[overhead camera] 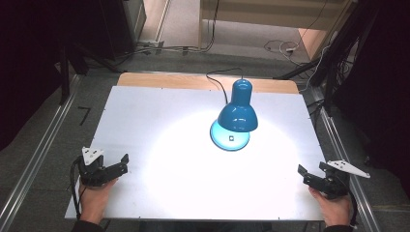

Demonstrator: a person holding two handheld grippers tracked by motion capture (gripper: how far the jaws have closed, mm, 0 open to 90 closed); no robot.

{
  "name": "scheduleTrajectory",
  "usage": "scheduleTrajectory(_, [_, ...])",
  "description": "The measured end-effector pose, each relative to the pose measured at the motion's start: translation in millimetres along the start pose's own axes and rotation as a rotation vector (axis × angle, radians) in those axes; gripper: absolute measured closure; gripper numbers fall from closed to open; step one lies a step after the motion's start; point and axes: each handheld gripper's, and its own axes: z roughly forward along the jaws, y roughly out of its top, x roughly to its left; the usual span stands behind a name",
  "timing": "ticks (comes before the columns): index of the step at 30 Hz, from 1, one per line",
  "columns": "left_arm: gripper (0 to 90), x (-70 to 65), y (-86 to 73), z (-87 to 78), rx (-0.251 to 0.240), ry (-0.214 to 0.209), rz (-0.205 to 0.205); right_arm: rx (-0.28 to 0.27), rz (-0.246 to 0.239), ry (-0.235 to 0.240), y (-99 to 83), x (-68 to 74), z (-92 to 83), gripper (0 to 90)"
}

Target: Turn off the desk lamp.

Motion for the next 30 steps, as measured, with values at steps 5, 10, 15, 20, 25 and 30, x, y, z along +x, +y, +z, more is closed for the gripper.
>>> scheduleTrajectory(5, [5.9, 0.7, -0.1, -0.8, 0.002, 0.003, 0.000, -0.040, 0.012, 0.030, 2.7, 10.8, -3.8, 12.2])
scheduleTrajectory(10, [5.9, 0.0, 0.9, -5.2, -0.014, -0.006, -0.008, -0.044, 0.036, 0.047, 5.0, 16.6, -1.9, 12.2])
scheduleTrajectory(15, [5.9, 0.5, 0.6, -5.5, -0.013, -0.006, -0.007, -0.050, 0.038, 0.060, 7.1, 22.6, -0.7, 12.2])
scheduleTrajectory(20, [5.9, -0.3, 0.4, -5.0, -0.012, -0.005, -0.005, -0.045, 0.013, 0.073, 8.4, 30.6, 2.2, 12.2])
scheduleTrajectory(25, [5.9, 0.6, 0.1, -3.6, -0.007, -0.003, -0.007, -0.044, 0.001, 0.082, 9.0, 33.3, 5.8, 12.2])
scheduleTrajectory(30, [5.9, 0.9, 0.2, -3.3, -0.006, 0.000, -0.009, -0.040, 0.002, 0.087, 9.6, 35.9, 8.3, 12.2])
